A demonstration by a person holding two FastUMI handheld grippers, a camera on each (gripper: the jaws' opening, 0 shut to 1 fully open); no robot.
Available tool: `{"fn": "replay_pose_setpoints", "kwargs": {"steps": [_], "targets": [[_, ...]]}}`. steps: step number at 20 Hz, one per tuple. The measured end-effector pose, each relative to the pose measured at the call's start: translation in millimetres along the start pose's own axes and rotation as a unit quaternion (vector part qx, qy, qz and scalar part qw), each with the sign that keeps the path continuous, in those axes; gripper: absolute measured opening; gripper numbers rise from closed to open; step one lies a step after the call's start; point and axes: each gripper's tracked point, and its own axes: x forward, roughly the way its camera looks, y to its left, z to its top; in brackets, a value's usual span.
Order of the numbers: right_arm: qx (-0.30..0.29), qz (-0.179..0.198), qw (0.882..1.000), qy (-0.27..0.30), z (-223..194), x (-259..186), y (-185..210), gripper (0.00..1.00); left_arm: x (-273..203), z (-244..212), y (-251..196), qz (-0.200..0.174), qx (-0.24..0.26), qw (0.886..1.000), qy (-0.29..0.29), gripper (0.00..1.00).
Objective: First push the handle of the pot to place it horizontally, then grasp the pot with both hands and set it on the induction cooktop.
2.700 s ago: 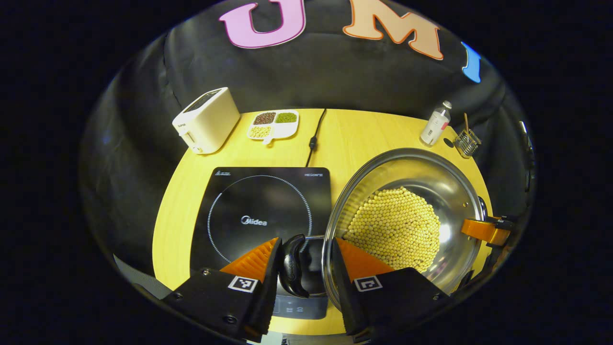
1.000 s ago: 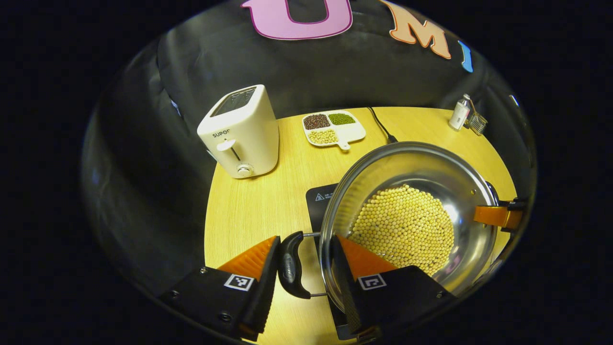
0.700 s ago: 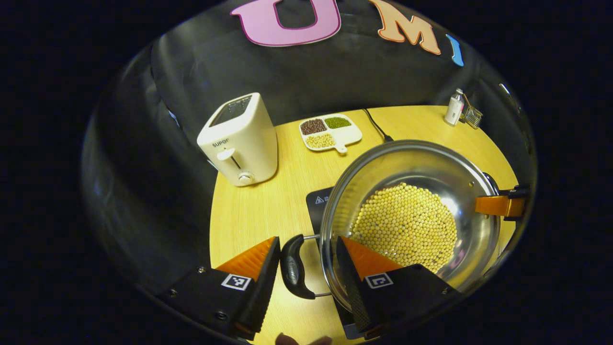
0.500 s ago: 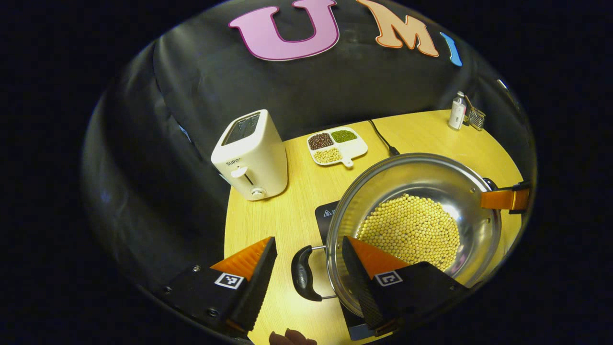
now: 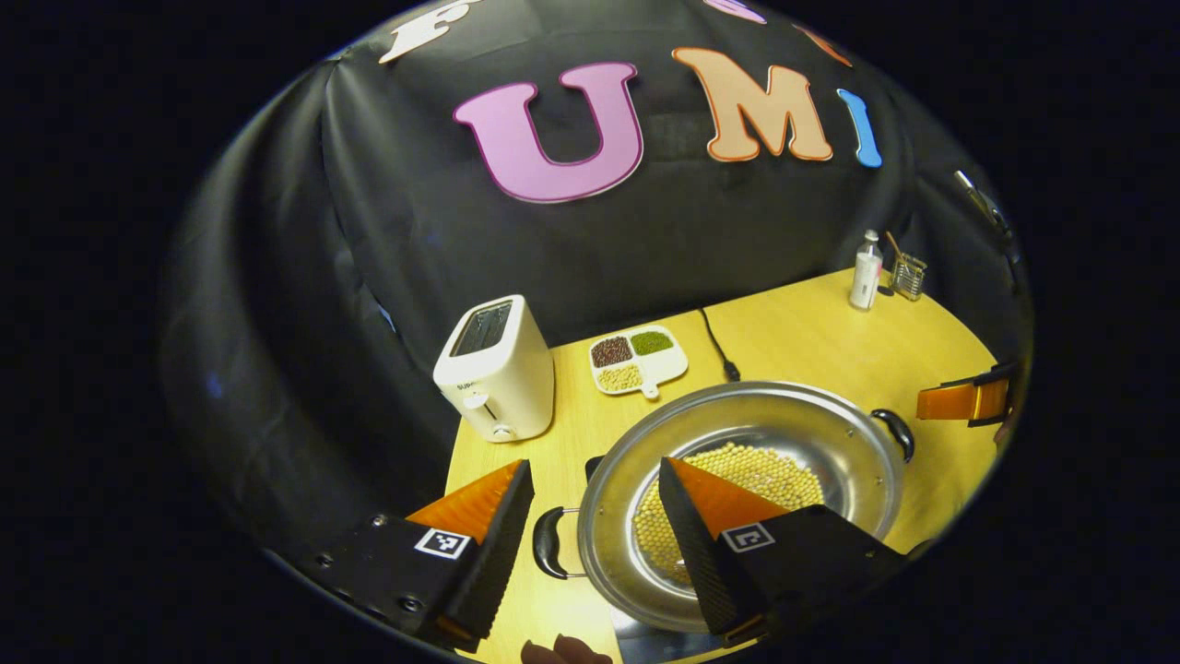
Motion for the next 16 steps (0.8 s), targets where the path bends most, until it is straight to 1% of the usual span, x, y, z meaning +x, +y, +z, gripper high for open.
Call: {"fn": "replay_pose_setpoints", "kwargs": {"steps": [3,5,6,7,8,9,10,11,12,13,14,15,16], "targets": [[-0.009,0.029,0.999,-0.033,21.8,-16.2,-18.4,0.63,-21.8,12.6,-32.3,0.007,-0.026,1.000,-0.014,0.83],[-0.024,0.058,0.997,-0.054,35.3,-30.6,-33.7,0.63,-40.2,23.3,-55.7,0.025,-0.050,0.998,-0.027,0.84],[-0.039,0.068,0.995,-0.060,39.7,-39.1,-45.2,0.63,-49.4,26.9,-70.9,0.036,-0.066,0.997,-0.027,0.84],[-0.052,0.077,0.993,-0.071,47.0,-50.0,-59.3,0.65,-63.6,24.4,-88.0,0.042,-0.086,0.995,-0.023,0.84],[-0.062,0.086,0.990,-0.092,57.4,-59.5,-69.7,0.65,-75.3,31.1,-108.7,0.040,-0.104,0.993,-0.035,0.84],[-0.068,0.095,0.987,-0.110,67.4,-69.0,-79.7,0.63,-85.9,40.6,-126.4,0.041,-0.116,0.991,-0.052,0.85],[-0.073,0.105,0.984,-0.121,76.5,-81.1,-86.9,0.63,-98.0,48.1,-136.8,0.051,-0.118,0.990,-0.065,0.87],[-0.079,0.114,0.982,-0.129,78.2,-95.4,-93.6,0.63,-115.9,53.2,-144.8,0.062,-0.118,0.988,-0.077,0.84],[-0.084,0.118,0.980,-0.138,83.0,-106.1,-100.4,0.65,-130.9,62.0,-154.0,0.067,-0.121,0.986,-0.093,0.84],[-0.084,0.127,0.977,-0.152,89.4,-118.9,-104.5,0.63,-144.4,71.1,-165.6,0.065,-0.121,0.984,-0.109,0.84],[-0.082,0.137,0.973,-0.168,95.1,-132.4,-105.7,0.63,-156.5,82.0,-173.2,0.065,-0.117,0.983,-0.126,0.87],[-0.082,0.143,0.969,-0.182,98.9,-144.1,-107.4,0.63,-169.8,90.0,-175.7,0.070,-0.111,0.982,-0.140,0.84],[-0.084,0.146,0.967,-0.193,99.9,-154.2,-109.7,0.63,-181.0,99.2,-176.1,0.074,-0.106,0.980,-0.152,0.84]]}}
